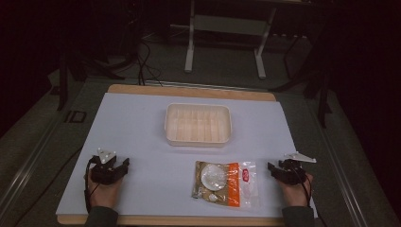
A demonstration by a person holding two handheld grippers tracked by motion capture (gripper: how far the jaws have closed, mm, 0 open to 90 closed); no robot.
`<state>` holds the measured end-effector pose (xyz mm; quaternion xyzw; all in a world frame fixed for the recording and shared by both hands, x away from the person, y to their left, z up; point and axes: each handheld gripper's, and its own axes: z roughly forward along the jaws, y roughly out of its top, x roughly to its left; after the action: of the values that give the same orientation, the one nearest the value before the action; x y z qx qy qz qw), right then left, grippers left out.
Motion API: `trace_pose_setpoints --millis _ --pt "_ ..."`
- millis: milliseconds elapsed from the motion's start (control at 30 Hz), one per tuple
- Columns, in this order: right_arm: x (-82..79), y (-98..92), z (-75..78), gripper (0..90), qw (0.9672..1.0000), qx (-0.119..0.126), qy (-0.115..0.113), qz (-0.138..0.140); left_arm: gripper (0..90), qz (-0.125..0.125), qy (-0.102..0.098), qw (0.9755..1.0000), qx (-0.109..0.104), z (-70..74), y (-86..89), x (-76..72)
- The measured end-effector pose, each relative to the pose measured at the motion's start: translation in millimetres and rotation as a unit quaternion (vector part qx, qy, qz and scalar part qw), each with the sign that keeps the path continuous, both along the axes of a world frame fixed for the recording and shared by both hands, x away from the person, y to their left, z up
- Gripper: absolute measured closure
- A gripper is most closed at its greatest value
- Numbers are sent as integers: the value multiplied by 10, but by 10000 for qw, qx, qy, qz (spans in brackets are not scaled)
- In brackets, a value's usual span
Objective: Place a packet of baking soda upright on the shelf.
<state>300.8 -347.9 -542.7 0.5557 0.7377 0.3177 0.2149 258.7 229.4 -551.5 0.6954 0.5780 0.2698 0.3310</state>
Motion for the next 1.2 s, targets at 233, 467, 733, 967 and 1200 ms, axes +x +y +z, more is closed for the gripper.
trace_pose_setpoints --millis 233,467,733,967,1200 --pt "-49 65 78 556 9995 40 -34 325 562 -666 -258 9974 12 16 -15 -92" --pt "-134 42 169 526 9987 134 -64 478 555 -1020 -171 9946 -117 11 6 -100" --pt "-207 -25 228 509 9980 202 -67 588 555 -983 -201 9950 -21 14 7 -119" --pt "-231 -15 210 502 9974 233 -15 684 549 -824 -273 9961 -143 17 44 -107" --pt "-249 39 219 497 9965 225 -14 811 548 -868 -263 9959 -40 15 24 -87"
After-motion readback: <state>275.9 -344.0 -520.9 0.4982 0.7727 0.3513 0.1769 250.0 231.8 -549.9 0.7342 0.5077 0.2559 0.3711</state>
